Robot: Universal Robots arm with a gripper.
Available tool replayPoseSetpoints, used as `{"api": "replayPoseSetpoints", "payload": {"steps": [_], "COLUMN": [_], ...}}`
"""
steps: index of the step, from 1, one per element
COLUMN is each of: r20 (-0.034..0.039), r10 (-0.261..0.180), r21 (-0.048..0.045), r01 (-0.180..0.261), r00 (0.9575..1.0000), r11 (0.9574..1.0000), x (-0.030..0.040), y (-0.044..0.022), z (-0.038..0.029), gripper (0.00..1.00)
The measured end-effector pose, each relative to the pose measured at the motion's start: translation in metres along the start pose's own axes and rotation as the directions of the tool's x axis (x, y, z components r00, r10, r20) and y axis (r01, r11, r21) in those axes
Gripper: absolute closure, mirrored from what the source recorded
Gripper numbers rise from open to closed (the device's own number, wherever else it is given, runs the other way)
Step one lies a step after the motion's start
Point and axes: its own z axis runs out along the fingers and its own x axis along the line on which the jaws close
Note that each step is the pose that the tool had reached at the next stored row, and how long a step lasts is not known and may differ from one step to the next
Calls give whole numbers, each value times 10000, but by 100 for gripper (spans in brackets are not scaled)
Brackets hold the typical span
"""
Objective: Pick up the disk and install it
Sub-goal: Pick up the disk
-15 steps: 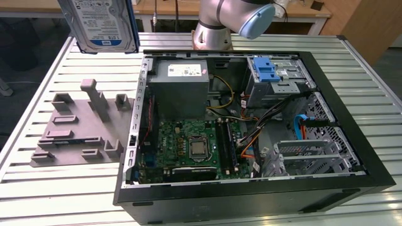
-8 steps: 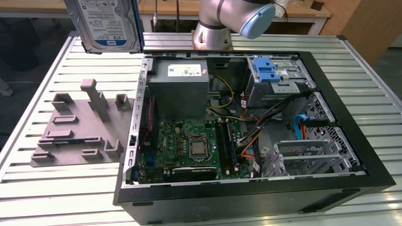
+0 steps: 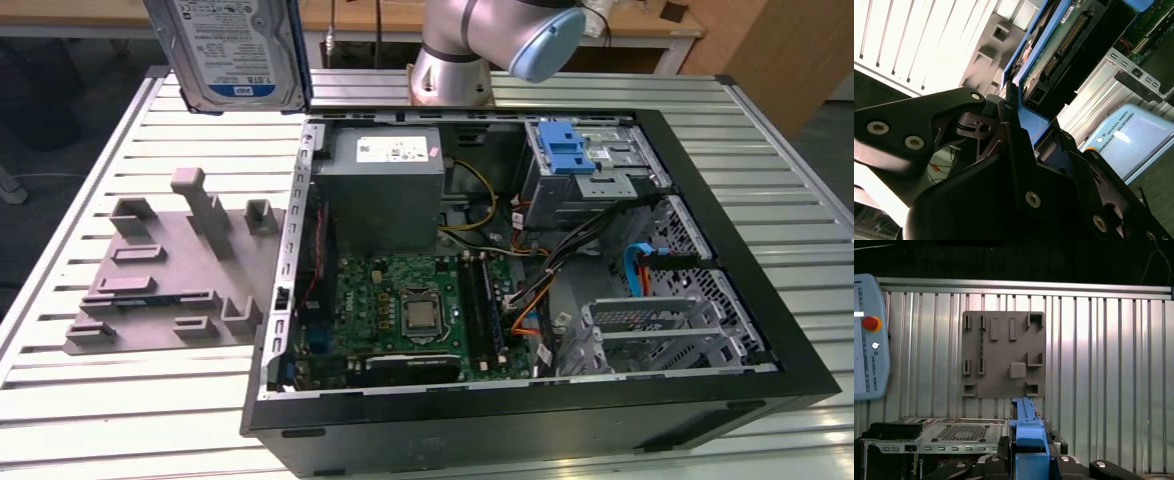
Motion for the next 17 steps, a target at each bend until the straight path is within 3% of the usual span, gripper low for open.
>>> {"api": "replayPoseSetpoints", "payload": {"steps": [17], "r20": [-1], "r10": [0], "r21": [0], "r01": [0], "r00": [10000], "r11": [10000], "x": [0], "y": [-71], "z": [-2], "gripper": [64]}}
